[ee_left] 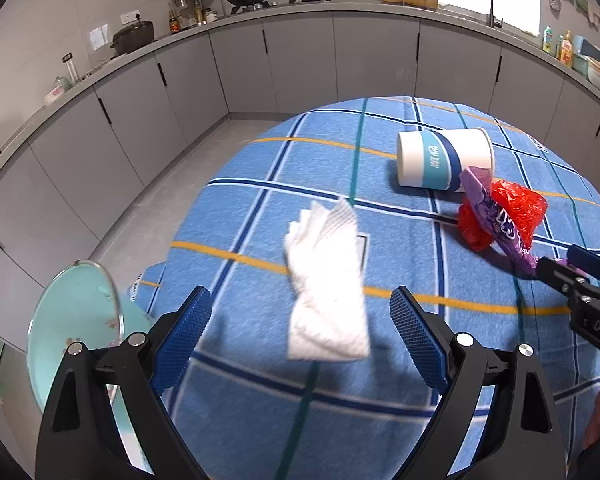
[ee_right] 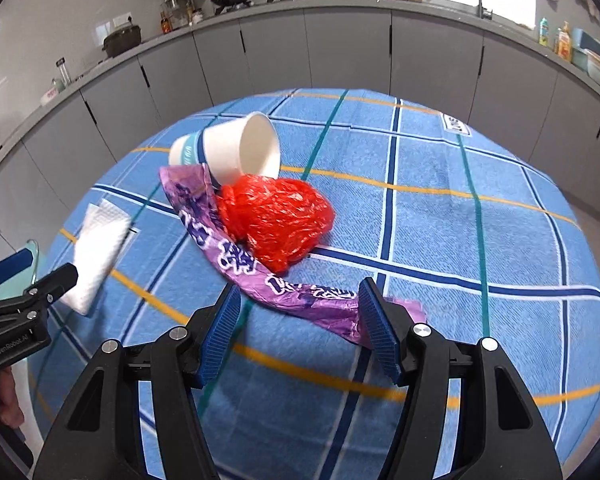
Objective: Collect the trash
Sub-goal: 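Grasp the white wet wipe with the left tool while the right tool grasps the purple wrapper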
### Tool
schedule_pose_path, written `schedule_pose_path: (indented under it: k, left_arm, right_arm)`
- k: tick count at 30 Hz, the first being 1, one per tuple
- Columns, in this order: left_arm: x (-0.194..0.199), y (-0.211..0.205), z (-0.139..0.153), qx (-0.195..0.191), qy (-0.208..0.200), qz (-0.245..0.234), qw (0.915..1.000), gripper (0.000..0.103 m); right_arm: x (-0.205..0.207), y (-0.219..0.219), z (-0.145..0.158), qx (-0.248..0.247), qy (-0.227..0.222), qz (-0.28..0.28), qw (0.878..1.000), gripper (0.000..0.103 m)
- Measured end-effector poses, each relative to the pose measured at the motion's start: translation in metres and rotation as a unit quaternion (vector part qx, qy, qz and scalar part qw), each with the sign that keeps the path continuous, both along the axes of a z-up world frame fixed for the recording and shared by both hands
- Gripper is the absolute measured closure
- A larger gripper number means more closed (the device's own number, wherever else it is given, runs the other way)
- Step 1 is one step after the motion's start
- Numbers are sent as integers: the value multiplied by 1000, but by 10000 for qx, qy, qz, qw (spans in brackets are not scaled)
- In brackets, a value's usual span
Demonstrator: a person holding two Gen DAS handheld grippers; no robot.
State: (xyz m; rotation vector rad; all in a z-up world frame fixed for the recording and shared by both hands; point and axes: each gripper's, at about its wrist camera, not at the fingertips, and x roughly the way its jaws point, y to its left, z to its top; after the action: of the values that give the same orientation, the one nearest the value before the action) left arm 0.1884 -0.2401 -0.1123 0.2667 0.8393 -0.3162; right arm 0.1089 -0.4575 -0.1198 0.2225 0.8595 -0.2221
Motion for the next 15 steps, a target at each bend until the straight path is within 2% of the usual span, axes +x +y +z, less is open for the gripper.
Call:
schedule_pose_path:
  k: [3,8,13,15]
  left_arm:
    - [5,-8,-6,-34,78,-30,10000,20]
    - [14,-17,-18,-132,344,-83,9993,29]
    - [20,-17,-32,-321,663,-42,9973,42]
    - [21,-16,-35,-344,656,-16,9973,48]
  right_arm:
    - [6,-1,-1,-128,47,113,9998,41]
    - [11,-7,-1,-11,83,161,9998,41]
    - [11,-13,0,-33,57,138,9999,41]
    - [8,-14,3,-2,6,142,9999,41]
